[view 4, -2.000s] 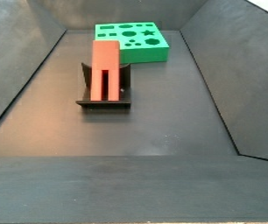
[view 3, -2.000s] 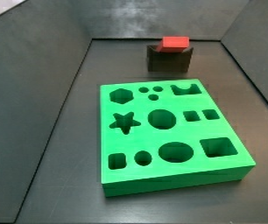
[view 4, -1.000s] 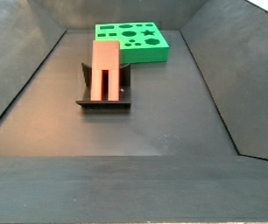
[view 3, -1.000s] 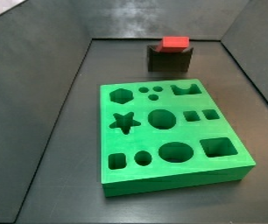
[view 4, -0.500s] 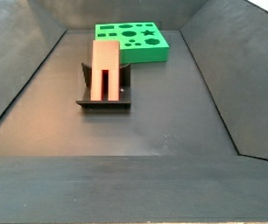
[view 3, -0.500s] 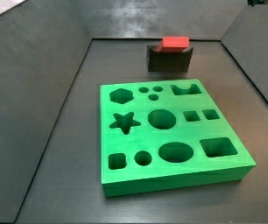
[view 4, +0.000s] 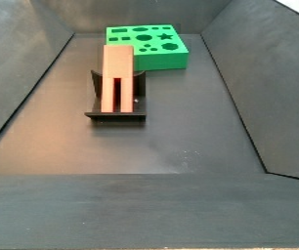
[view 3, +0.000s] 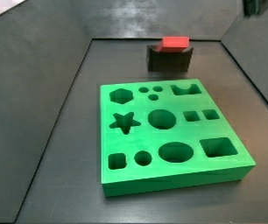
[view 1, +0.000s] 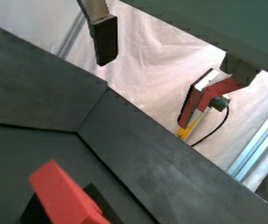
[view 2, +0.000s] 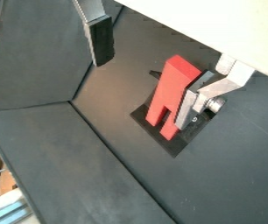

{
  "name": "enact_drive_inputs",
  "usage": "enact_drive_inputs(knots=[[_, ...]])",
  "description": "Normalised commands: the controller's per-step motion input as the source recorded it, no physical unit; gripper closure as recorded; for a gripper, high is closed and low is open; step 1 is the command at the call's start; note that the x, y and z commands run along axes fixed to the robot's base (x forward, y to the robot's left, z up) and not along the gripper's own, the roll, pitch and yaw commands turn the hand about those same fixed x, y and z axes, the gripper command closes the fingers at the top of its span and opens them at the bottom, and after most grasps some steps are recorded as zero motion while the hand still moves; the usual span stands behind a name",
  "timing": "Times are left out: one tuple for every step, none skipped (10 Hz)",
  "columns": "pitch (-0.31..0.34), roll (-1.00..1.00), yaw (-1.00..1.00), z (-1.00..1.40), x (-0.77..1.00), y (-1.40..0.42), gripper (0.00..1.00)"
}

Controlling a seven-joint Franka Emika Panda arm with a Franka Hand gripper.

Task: Pick up the double-square object. Move up. Place the double-square object on the fixture. Regrasp the double-square object. Move to above the board. Insert the double-square object.
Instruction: Regrasp the double-square object, then move to above the board.

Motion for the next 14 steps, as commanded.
enact_drive_inputs(knots=[[-0.085,0.08,0.04,-1.00,0.05,0.04,0.00],[-0.094,0.07,0.02,-1.00,0.05,0.04,0.00],[-0.096,0.06,0.01,-1.00,0.05,0.04,0.00],[-0.092,0.06,-0.01,-1.00,0.06,0.04,0.00],[-0.088,0.05,-0.02,-1.00,0.06,0.03,0.00],[-0.076,0.06,-0.04,-1.00,0.07,0.03,0.00],[-0.067,0.06,-0.04,-0.97,0.07,0.03,0.00],[-0.045,0.06,-0.04,-0.74,0.06,0.02,0.00],[-0.025,0.06,-0.04,-0.51,0.06,0.01,0.00],[-0.007,0.06,-0.03,-0.35,0.06,0.01,0.00],[0.008,0.06,-0.02,-0.19,0.07,0.00,0.00],[0.000,0.00,0.00,0.00,0.00,0.00,1.00],[-0.142,0.08,0.03,1.00,0.35,-0.05,1.00],[-0.137,0.08,0.03,1.00,0.34,-0.05,1.00]])
